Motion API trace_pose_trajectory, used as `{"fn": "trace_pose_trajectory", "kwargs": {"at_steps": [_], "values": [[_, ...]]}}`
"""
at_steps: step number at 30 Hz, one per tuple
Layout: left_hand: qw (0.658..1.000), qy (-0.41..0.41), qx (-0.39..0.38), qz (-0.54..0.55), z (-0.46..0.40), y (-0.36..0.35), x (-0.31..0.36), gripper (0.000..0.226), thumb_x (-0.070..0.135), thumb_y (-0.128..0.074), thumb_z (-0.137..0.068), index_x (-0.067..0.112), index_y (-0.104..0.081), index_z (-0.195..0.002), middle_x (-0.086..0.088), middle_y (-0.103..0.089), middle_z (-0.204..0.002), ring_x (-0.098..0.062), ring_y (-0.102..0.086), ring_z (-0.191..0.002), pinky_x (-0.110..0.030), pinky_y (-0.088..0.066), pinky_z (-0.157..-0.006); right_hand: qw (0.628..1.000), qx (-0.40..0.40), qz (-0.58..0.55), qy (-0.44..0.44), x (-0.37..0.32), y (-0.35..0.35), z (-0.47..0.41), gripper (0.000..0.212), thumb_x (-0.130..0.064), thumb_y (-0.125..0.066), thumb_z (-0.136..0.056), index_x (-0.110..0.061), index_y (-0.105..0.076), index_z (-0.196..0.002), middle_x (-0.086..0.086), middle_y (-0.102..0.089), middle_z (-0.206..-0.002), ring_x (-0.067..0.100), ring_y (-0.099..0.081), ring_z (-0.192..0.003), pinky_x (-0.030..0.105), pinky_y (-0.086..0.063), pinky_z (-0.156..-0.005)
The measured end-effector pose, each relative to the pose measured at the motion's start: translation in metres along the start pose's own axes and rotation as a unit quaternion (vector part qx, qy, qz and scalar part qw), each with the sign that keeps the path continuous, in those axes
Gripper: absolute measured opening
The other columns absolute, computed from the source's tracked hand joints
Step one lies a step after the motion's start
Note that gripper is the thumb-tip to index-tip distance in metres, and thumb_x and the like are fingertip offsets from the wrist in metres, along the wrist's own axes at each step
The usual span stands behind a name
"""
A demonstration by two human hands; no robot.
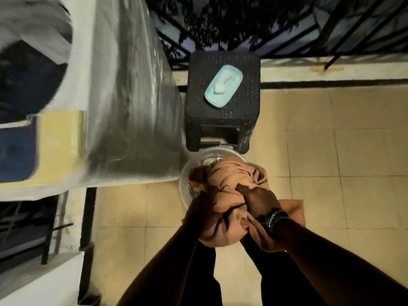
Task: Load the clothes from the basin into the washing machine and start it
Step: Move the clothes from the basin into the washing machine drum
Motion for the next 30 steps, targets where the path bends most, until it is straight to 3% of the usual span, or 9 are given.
{"fn": "trace_pose_trajectory", "kwargs": {"at_steps": [3, 6, 8, 12, 18, 22, 25, 27, 30], "values": [[0.998, -0.048, -0.026, 0.009, 0.047, 0.038, 0.029, 0.080, 0.055, -0.064, -0.082, 0.022, -0.037, -0.149, -0.015, -0.059, -0.135, -0.034, -0.058, -0.123, -0.043, -0.049, -0.099, 0.999, 0.024, -0.036, -0.011, -0.017, 0.023, 0.059, 0.063, -0.052, -0.048, -0.087, -0.039, -0.039, -0.148, 0.009, -0.063, -0.135, 0.034, -0.063, -0.117, 0.039, -0.052, -0.087], [0.994, -0.097, -0.037, 0.039, 0.102, 0.073, 0.062, 0.076, 0.039, -0.080, -0.078, 0.009, -0.050, -0.141, -0.017, -0.064, -0.129, -0.026, -0.058, -0.117, -0.029, -0.044, -0.094, 0.998, 0.024, -0.053, -0.039, -0.037, 0.037, 0.122, 0.066, -0.054, -0.047, -0.087, -0.041, -0.035, -0.151, 0.011, -0.066, -0.130, 0.035, -0.064, -0.114, 0.040, -0.052, -0.085], [0.993, -0.113, -0.022, 0.041, 0.133, 0.081, 0.067, 0.077, 0.046, -0.079, -0.077, 0.015, -0.051, -0.142, -0.013, -0.064, -0.131, -0.025, -0.059, -0.120, -0.025, -0.047, -0.096, 0.997, 0.030, -0.053, -0.048, -0.052, 0.042, 0.159, 0.065, -0.052, -0.043, -0.089, -0.040, -0.033, -0.152, 0.012, -0.069, -0.123, 0.035, -0.065, -0.112, 0.040, -0.050, -0.083], [0.992, -0.116, 0.013, 0.039, 0.172, 0.077, 0.054, 0.082, 0.063, -0.071, -0.075, 0.030, -0.045, -0.146, -0.006, -0.061, -0.139, -0.025, -0.058, -0.129, -0.039, -0.050, -0.102, 0.996, 0.043, -0.055, -0.054, -0.077, 0.043, 0.207, 0.065, -0.046, -0.036, -0.086, -0.043, -0.033, -0.151, 0.011, -0.070, -0.120, 0.035, -0.065, -0.110, 0.040, -0.051, -0.081], [0.988, -0.142, 0.049, 0.042, 0.209, 0.094, 0.056, 0.086, 0.070, -0.072, -0.076, 0.037, -0.039, -0.149, 0.004, -0.057, -0.144, -0.015, -0.054, -0.134, -0.035, -0.046, -0.107, 0.992, 0.103, -0.064, -0.021, -0.100, 0.059, 0.237, 0.065, -0.049, -0.030, -0.083, -0.046, -0.037, -0.148, 0.009, -0.068, -0.126, 0.034, -0.064, -0.114, 0.038, -0.050, -0.084], [0.982, -0.151, 0.099, 0.060, 0.232, 0.126, 0.085, 0.076, 0.052, -0.078, -0.080, 0.026, -0.050, -0.145, 0.013, -0.055, -0.140, -0.004, -0.051, -0.126, -0.017, -0.039, -0.104, 0.983, 0.166, -0.078, 0.014, -0.103, 0.084, 0.242, 0.057, -0.056, -0.036, -0.086, -0.049, -0.043, -0.142, 0.005, -0.071, -0.120, 0.032, -0.067, -0.109, 0.037, -0.052, -0.082], [0.975, -0.171, 0.129, 0.056, 0.237, 0.155, 0.100, 0.076, 0.059, -0.075, -0.077, 0.029, -0.051, -0.142, 0.006, -0.062, -0.137, -0.013, -0.059, -0.124, -0.029, -0.048, -0.104, 0.972, 0.213, -0.096, 0.030, -0.105, 0.105, 0.241, 0.048, -0.054, -0.048, -0.092, -0.049, -0.046, -0.140, 0.003, -0.072, -0.118, 0.032, -0.067, -0.105, 0.035, -0.051, -0.079], [0.968, -0.191, 0.156, 0.049, 0.242, 0.181, 0.112, 0.065, 0.058, -0.074, -0.079, 0.031, -0.055, -0.135, 0.008, -0.067, -0.128, -0.012, -0.063, -0.115, -0.032, -0.052, -0.096, 0.961, 0.252, -0.106, 0.041, -0.108, 0.124, 0.238, 0.044, -0.052, -0.052, -0.092, -0.048, -0.049, -0.136, 0.003, -0.072, -0.117, 0.032, -0.067, -0.104, 0.036, -0.052, -0.078], [0.949, -0.225, 0.211, 0.072, 0.255, 0.223, 0.128, 0.044, 0.033, -0.078, -0.082, 0.029, -0.061, -0.123, 0.011, -0.070, -0.114, -0.007, -0.065, -0.105, -0.027, -0.051, -0.087, 0.942, 0.306, -0.118, 0.077, -0.124, 0.160, 0.234, 0.046, -0.051, -0.053, -0.086, -0.042, -0.052, -0.131, 0.007, -0.072, -0.117, 0.035, -0.067, -0.104, 0.040, -0.054, -0.077]]}}
Point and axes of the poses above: each hand's wrist, its own z-axis away from the middle knuckle, its own y-axis out of the back of the hand, x = y × z, the point moved 1 cm from there along -z, towards the middle knuckle
